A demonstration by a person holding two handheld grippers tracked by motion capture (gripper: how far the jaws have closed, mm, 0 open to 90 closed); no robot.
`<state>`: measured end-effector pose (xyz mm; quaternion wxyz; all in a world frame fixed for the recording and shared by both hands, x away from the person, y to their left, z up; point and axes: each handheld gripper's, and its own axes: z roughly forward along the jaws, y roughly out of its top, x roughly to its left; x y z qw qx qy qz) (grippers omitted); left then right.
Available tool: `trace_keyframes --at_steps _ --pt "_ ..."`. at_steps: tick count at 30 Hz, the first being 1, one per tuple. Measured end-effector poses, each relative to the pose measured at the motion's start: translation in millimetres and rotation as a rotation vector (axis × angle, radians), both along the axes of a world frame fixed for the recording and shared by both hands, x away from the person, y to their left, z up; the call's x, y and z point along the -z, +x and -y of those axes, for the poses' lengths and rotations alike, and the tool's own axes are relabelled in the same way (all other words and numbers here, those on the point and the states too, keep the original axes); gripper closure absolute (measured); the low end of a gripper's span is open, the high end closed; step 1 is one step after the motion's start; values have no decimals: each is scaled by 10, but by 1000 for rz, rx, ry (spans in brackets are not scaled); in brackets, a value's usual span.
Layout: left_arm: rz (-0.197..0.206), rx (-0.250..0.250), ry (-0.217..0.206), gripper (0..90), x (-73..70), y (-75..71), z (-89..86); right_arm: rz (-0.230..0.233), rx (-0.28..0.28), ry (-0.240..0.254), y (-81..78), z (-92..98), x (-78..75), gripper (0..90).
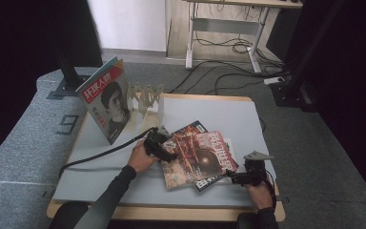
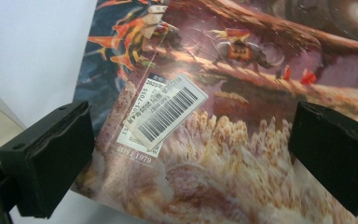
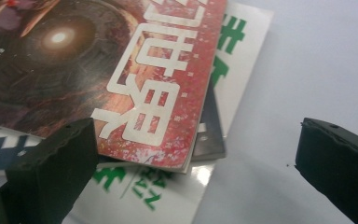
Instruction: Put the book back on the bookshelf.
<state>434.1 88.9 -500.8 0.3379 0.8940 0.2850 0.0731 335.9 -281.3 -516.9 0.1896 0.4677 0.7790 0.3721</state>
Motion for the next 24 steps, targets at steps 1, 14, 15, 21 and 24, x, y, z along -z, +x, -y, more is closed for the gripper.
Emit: trace_keyframes --at_steps 1,14,15,21,24 --pt "-2 2 -3 4 3 -18 -12 0 5 -1 15 9 -1 0" --pt "-7 40 -17 0 34 -223 -74 -23 49 7 202 132 -10 0" --pt "-7 43 -22 0 39 -242 -82 -26 53 9 219 144 -9 0" --pt "-8 56 -34 0 56 -331 -109 -32 74 12 327 188 -11 0" --pt "-11 59 -40 0 61 -374 -110 -32 86 9 377 199 -14 0"
